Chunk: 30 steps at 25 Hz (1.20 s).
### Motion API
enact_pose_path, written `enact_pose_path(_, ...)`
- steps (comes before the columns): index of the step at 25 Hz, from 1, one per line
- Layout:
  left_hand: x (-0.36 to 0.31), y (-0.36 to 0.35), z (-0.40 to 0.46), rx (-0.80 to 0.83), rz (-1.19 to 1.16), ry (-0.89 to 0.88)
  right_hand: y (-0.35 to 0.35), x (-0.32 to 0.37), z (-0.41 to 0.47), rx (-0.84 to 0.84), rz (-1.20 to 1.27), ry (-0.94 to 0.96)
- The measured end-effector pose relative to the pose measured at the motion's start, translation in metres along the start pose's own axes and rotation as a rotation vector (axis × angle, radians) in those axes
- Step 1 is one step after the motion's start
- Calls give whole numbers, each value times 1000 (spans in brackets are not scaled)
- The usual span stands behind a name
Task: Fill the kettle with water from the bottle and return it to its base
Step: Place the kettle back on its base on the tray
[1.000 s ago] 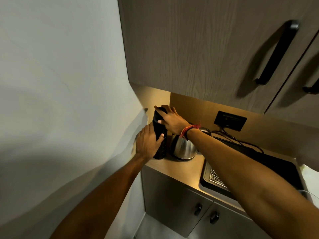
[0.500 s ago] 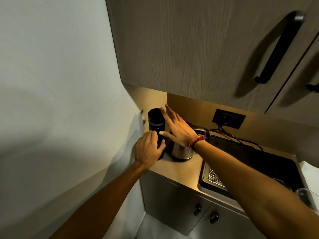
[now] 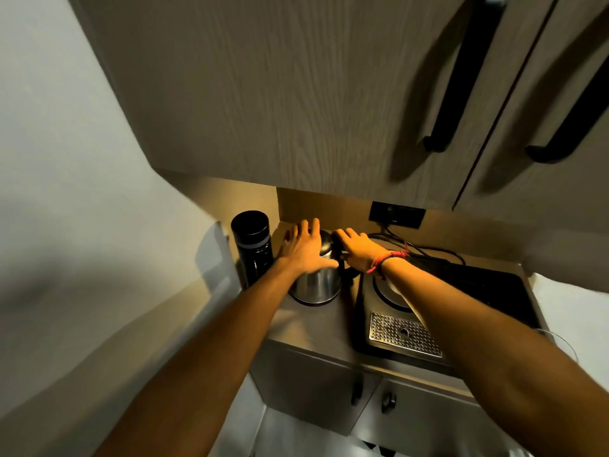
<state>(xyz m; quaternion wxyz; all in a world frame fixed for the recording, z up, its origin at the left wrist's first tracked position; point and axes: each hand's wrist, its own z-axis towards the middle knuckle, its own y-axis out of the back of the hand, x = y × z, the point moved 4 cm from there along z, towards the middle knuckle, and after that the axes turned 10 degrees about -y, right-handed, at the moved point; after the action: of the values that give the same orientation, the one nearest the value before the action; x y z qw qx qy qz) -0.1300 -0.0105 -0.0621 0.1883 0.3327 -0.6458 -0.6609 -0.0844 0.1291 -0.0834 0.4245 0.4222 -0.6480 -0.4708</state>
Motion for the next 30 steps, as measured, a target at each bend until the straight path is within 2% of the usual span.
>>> enact_pose_path(3,5,-13,16,158,6,90,3,-1,9,-6,47,-40)
enact_pose_path(7,7,-11,20,109,40,98,4,-6,4,-92,136,-71)
enact_pose_path(12,-16,11,34,-56,-9,37,42,-26,-16,-203,224,-72)
enact_pose_path(15,-45,26,48,-115,-56,-33,48,-77,-47,-40,-68,-160)
enact_pose_path(17,-68,29,56,-121,-38,-75,59,-97,-64,-72,46,-207)
enact_pose_path(19,-94,27,61,-111,-13,-119,76,-108,-71,-203,177,-236)
enact_pose_path(21,-121,21,65,-90,2,-175,79,-127,-76,-217,269,-297)
enact_pose_path(30,-197,2,75,-41,64,-314,64,-196,-102,-270,317,-393)
